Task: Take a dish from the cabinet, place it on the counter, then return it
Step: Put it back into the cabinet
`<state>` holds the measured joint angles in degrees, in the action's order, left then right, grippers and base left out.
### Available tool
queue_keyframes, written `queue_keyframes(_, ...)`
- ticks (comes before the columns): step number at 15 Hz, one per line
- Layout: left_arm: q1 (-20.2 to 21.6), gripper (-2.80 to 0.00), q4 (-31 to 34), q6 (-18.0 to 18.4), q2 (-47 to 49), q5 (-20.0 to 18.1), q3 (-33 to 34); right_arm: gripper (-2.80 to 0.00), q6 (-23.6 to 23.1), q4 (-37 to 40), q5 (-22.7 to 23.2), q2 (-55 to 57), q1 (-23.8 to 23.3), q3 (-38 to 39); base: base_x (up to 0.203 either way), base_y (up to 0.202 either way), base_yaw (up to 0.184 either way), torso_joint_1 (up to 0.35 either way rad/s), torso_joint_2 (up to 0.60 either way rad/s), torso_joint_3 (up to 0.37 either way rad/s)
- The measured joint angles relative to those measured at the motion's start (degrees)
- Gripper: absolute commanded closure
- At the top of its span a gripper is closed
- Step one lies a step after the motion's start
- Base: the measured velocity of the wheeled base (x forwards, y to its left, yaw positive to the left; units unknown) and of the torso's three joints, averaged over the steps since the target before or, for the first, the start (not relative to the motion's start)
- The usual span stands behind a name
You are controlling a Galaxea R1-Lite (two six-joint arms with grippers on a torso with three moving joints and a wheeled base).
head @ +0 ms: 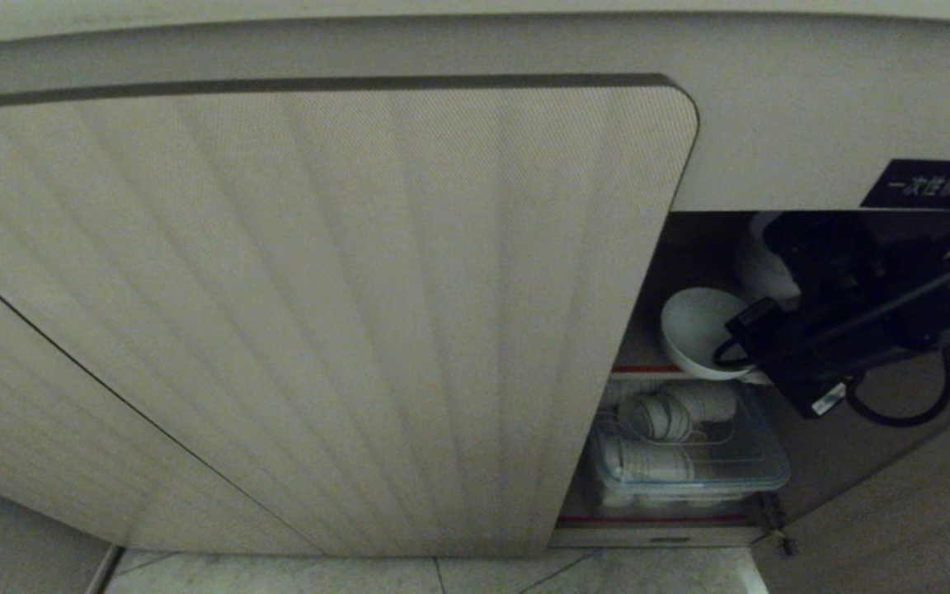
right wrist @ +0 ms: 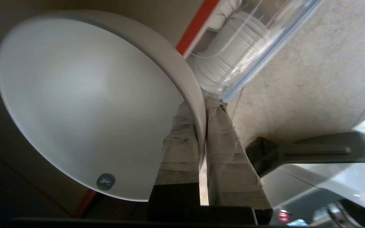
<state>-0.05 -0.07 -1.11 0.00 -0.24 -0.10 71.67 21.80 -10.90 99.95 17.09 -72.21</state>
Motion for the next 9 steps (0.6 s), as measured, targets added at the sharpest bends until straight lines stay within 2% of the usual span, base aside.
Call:
queue_keyframes(5,0.0,0.0,0.0,0.0,0.0,0.0,0.0,0.0,2.8,0.1,-0.5,1.6,0.0,-1.7,0.0,0.0,0.0,0.0,0.0,0.0)
queue_keyframes(9,0.0,0.0,0.0,0.0,0.0,0.0,0.0,0.0,3.3,-0.3,-2.1,2.8,0.0,-2.1,0.0,0.0,0.0,0.0,0.0,0.0)
